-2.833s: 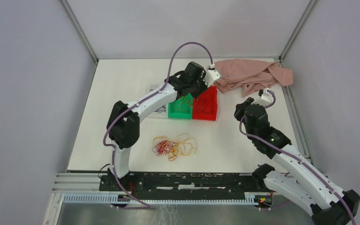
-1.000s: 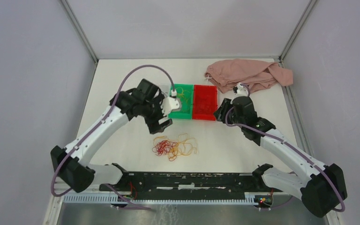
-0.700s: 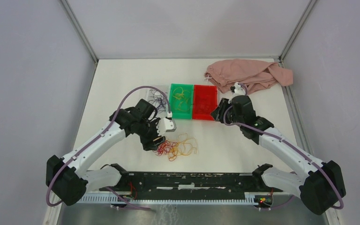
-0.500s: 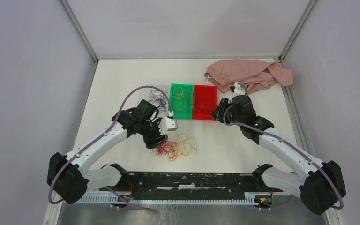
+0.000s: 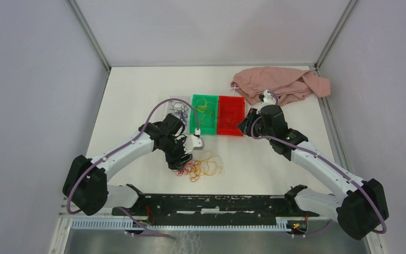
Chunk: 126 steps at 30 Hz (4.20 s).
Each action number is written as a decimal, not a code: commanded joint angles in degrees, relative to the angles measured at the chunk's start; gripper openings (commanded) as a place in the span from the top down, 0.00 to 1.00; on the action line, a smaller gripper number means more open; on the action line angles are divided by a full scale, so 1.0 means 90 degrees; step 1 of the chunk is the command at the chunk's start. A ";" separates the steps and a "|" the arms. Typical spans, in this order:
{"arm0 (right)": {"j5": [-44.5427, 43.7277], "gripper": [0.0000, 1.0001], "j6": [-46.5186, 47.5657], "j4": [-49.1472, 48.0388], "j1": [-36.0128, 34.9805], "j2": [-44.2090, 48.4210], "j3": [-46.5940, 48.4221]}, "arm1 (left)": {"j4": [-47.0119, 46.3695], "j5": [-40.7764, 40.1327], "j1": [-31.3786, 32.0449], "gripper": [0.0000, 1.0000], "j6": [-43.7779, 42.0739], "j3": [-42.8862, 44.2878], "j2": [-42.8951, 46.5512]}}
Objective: Untangle the cables
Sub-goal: Untie the cable.
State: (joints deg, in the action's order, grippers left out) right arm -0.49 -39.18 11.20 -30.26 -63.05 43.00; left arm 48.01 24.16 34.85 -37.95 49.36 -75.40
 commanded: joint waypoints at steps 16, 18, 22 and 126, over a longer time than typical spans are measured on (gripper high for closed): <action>-0.0085 0.81 -0.0175 -0.0309 0.0000 0.0031 0.0286 | -0.0645 -0.0405 0.0005 0.97 -0.0628 -0.0162 0.0271; -0.0003 0.81 -0.0207 -0.0365 0.0003 0.0050 0.0264 | -0.0657 -0.0543 0.0000 0.97 -0.0642 -0.0031 0.0361; 0.0253 0.78 -0.0289 -0.0647 0.0002 0.0054 0.0198 | -0.0271 -0.0565 0.0014 0.97 -0.0928 0.0515 0.0679; -0.0191 0.51 -0.1024 -0.4451 -0.3018 -0.2622 -0.0378 | -0.5016 -0.0498 0.0166 0.97 -0.3128 0.4368 0.2242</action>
State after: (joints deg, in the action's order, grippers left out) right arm 3.79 -51.29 -27.99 -57.28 -94.13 40.53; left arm 6.76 23.86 36.12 -64.47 85.03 -55.51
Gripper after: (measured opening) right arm 0.458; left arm 0.043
